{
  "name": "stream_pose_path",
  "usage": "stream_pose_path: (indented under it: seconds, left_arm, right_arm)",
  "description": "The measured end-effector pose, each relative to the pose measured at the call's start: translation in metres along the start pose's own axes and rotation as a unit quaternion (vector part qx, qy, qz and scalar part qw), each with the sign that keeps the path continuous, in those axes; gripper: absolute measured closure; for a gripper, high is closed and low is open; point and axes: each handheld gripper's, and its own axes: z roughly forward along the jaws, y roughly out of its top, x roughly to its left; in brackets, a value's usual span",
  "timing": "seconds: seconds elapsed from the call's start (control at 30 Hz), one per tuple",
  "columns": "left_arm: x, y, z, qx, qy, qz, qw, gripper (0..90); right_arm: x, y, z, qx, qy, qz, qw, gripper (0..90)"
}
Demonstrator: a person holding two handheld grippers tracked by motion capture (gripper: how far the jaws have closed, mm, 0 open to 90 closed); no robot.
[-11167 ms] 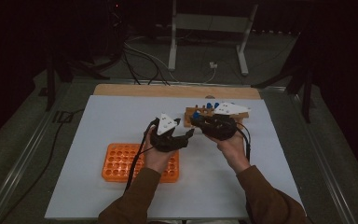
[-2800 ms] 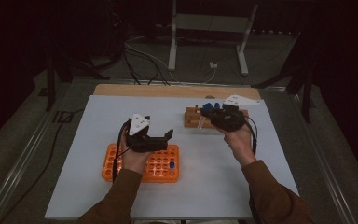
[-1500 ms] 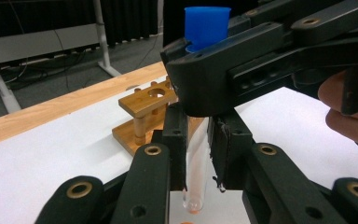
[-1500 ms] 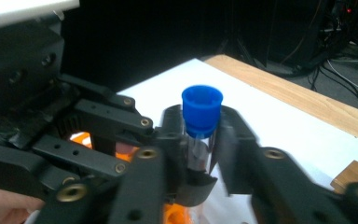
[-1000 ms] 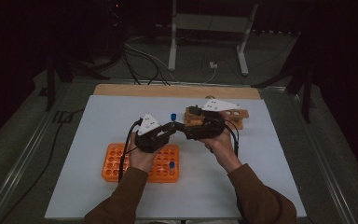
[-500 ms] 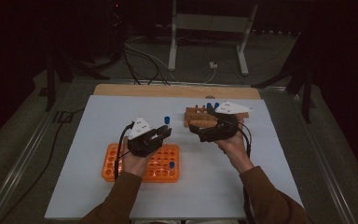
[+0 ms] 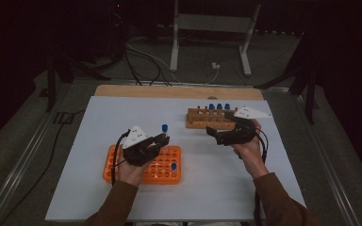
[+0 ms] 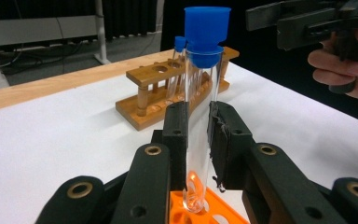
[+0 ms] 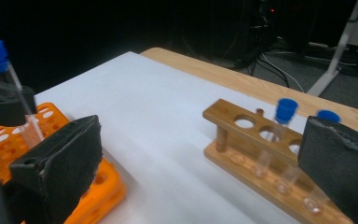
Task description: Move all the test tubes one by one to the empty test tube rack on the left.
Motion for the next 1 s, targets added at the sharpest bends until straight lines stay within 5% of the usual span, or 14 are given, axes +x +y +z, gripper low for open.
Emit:
stream_pose_path:
  seconds: [0.47,1.0]
  left_arm:
    - [-0.003,-0.018,-0.008,0.002,-0.011,-0.015,0.9998,78.0]
    - [-0.014,-0.031,-0.014,0.003,-0.034,-0.016,0.9993,77.9]
  right_arm:
    - [-0.01,-0.016,-0.016,0.0,-0.023,-0.004,0.9997,0.0]
    - [-0.024,-0.041,-0.037,-0.005,-0.041,0.027,0.9988,0.0]
